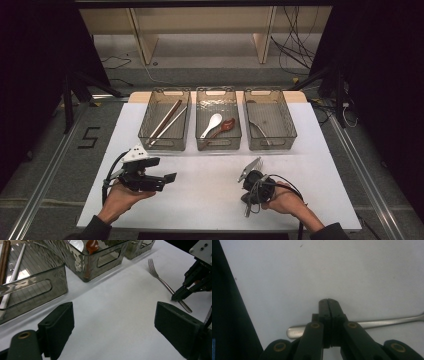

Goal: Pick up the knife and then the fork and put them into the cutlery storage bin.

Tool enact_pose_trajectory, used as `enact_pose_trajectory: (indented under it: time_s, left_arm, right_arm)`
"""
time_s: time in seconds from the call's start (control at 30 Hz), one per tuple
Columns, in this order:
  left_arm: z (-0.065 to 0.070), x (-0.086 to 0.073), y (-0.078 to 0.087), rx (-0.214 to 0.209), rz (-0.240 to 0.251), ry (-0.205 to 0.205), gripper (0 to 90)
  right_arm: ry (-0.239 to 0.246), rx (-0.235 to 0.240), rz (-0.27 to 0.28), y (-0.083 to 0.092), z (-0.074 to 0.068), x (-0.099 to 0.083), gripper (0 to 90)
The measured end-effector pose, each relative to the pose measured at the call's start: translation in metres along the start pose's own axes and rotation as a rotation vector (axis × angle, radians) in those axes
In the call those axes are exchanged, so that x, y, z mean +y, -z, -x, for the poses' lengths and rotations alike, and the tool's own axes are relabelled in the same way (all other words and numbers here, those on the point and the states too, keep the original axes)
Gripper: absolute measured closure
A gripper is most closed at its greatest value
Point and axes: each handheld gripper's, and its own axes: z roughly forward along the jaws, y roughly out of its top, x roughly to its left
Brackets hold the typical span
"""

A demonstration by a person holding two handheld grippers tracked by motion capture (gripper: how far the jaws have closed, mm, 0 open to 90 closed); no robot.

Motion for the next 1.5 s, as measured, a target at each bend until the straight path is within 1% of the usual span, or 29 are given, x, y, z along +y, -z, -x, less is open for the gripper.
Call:
enact_pose_trajectory:
  time_s: [0.03, 0.07, 0.17, 0.2, 0.23, 0.27, 0.3, 0.43, 0.63, 0.73, 0.77, 0.9, 1.07, 1.1, 1.13, 1.2, 1.23, 1.37, 1.43, 1.5]
  left_arm:
    - [0.0, 0.0, 0.0, 0.0, -0.005, -0.003, 15.7]
    - [0.0, 0.0, 0.0, 0.0, 0.0, 0.001, 15.7]
    - [0.0, 0.0, 0.0, 0.0, 0.001, 0.002, 15.7]
    - [0.0, 0.0, 0.0, 0.0, 0.001, 0.003, 15.7]
    - [0.0, 0.0, 0.0, -0.001, 0.001, 0.003, 15.7]
    - [0.0, 0.0, 0.0, 0.0, 0.002, 0.004, 15.7]
    - [0.0, 0.0, 0.0, 0.0, 0.002, 0.004, 15.7]
    - [0.0, 0.0, 0.0, -0.001, -0.002, 0.0, 15.7]
    - [0.0, 0.0, 0.0, 0.0, 0.0, 0.005, 15.8]
    - [0.0, 0.0, 0.0, -0.001, -0.003, -0.002, 15.7]
    - [0.0, 0.0, 0.0, -0.001, -0.003, -0.002, 15.8]
    - [0.0, 0.0, 0.0, -0.001, -0.003, -0.001, 15.8]
    - [0.001, 0.0, 0.0, -0.002, 0.001, 0.003, 15.7]
    - [0.0, 0.0, 0.0, -0.003, 0.0, 0.001, 15.7]
    - [0.0, 0.0, 0.0, -0.003, 0.002, 0.004, 15.7]
    - [0.0, 0.0, 0.0, -0.004, -0.001, 0.0, 15.7]
    - [0.001, 0.0, 0.0, -0.004, 0.001, -0.001, 15.7]
    - [0.001, 0.001, 0.0, -0.004, 0.003, -0.001, 15.7]
    - [0.001, 0.001, 0.0, -0.005, 0.006, 0.001, 15.7]
    - [0.001, 0.001, 0.0, -0.005, 0.007, 0.005, 15.7]
  right_arm:
    - [-0.008, -0.002, -0.005, 0.001, -0.001, -0.001, 90.0]
    - [0.004, -0.011, -0.01, 0.001, 0.0, -0.002, 90.0]
    - [-0.003, -0.018, -0.029, 0.004, 0.0, -0.007, 90.0]
    - [-0.013, -0.019, -0.032, 0.005, 0.0, -0.009, 90.0]
    - [-0.004, -0.028, -0.042, 0.006, 0.001, -0.012, 90.0]
    - [-0.015, -0.03, -0.052, 0.008, 0.001, -0.014, 90.0]
    - [-0.012, -0.036, -0.056, 0.009, 0.002, -0.016, 90.0]
    - [-0.041, -0.037, -0.073, 0.014, 0.008, -0.027, 90.0]
    - [-0.089, -0.058, -0.099, 0.023, 0.018, -0.042, 90.0]
    - [-0.109, -0.084, -0.118, 0.027, 0.022, -0.048, 90.0]
    - [-0.109, -0.09, -0.12, 0.028, 0.024, -0.051, 90.0]
    - [-0.143, -0.109, -0.127, 0.032, 0.031, -0.057, 90.0]
    - [-0.167, -0.144, -0.141, 0.036, 0.038, -0.062, 90.0]
    - [-0.178, -0.148, -0.141, 0.036, 0.039, -0.063, 90.0]
    - [-0.175, -0.156, -0.14, 0.037, 0.041, -0.064, 90.0]
    - [-0.186, -0.185, -0.152, 0.038, 0.044, -0.065, 90.0]
    - [-0.19, -0.191, -0.154, 0.039, 0.045, -0.066, 90.0]
    - [-0.199, -0.195, -0.151, 0.041, 0.049, -0.067, 90.0]
    - [-0.198, -0.187, -0.129, 0.044, 0.048, -0.065, 87.5]
    - [-0.203, -0.182, -0.094, 0.049, 0.048, -0.062, 83.2]
